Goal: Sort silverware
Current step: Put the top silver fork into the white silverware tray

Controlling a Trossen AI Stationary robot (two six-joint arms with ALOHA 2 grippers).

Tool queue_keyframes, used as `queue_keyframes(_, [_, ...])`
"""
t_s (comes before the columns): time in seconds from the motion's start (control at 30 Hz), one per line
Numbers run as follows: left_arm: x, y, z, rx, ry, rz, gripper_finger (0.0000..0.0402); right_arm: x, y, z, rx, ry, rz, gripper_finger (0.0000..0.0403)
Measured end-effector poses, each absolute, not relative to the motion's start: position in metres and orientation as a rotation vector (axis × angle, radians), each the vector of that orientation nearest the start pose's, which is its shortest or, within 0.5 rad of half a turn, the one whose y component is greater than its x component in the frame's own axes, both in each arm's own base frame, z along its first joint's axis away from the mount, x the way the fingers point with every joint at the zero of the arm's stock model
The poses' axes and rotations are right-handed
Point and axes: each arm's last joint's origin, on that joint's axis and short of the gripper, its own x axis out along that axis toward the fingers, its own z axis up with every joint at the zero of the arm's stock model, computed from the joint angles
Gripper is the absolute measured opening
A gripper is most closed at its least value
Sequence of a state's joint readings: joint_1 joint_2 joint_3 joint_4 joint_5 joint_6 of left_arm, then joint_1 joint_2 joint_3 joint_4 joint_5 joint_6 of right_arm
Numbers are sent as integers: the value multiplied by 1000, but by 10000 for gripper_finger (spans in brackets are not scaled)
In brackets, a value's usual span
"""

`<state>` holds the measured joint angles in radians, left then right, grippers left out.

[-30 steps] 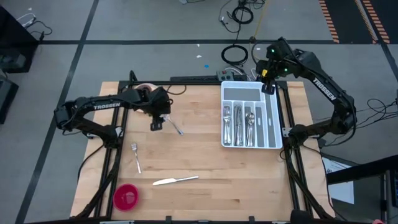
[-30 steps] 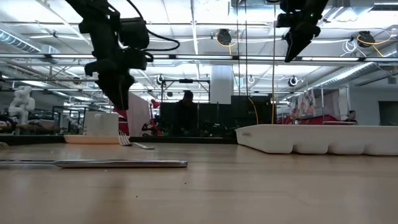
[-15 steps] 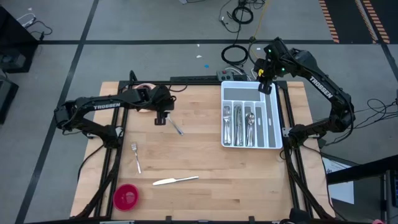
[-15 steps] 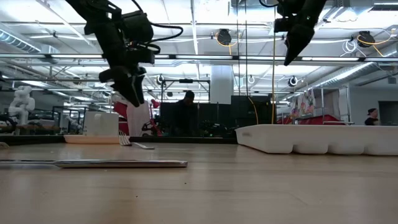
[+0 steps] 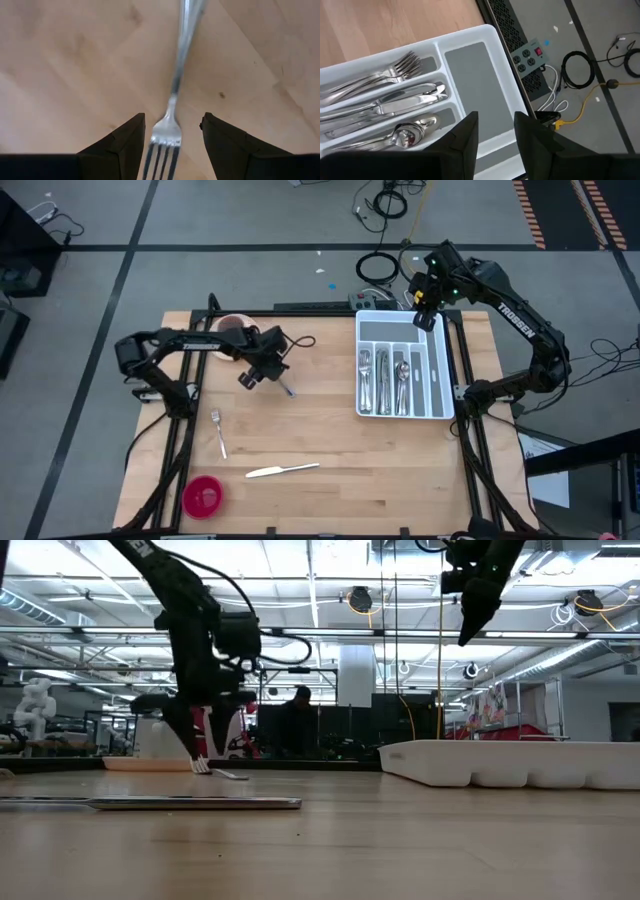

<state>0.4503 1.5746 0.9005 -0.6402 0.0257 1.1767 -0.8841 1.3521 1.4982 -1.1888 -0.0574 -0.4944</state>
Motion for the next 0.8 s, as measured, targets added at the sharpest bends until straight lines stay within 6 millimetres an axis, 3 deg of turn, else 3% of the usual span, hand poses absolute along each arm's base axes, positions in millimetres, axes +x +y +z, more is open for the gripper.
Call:
queue_keyframes(0.33, [261, 126, 147, 701, 1203, -503, 200, 156, -188, 373, 72, 1095, -496, 119])
queue_keyframes(0.5, [261, 126, 136, 691, 1227, -573, 179, 156, -188, 372, 76, 1102, -493, 119])
queue_keyframes(0.63, [261, 125, 135, 692, 1221, -586, 148, 156, -188, 372, 73, 1105, -489, 119])
queue_keyframes(0.8, [259, 124, 134, 662, 1211, -614, 60, 156, -188, 372, 71, 1105, -488, 119])
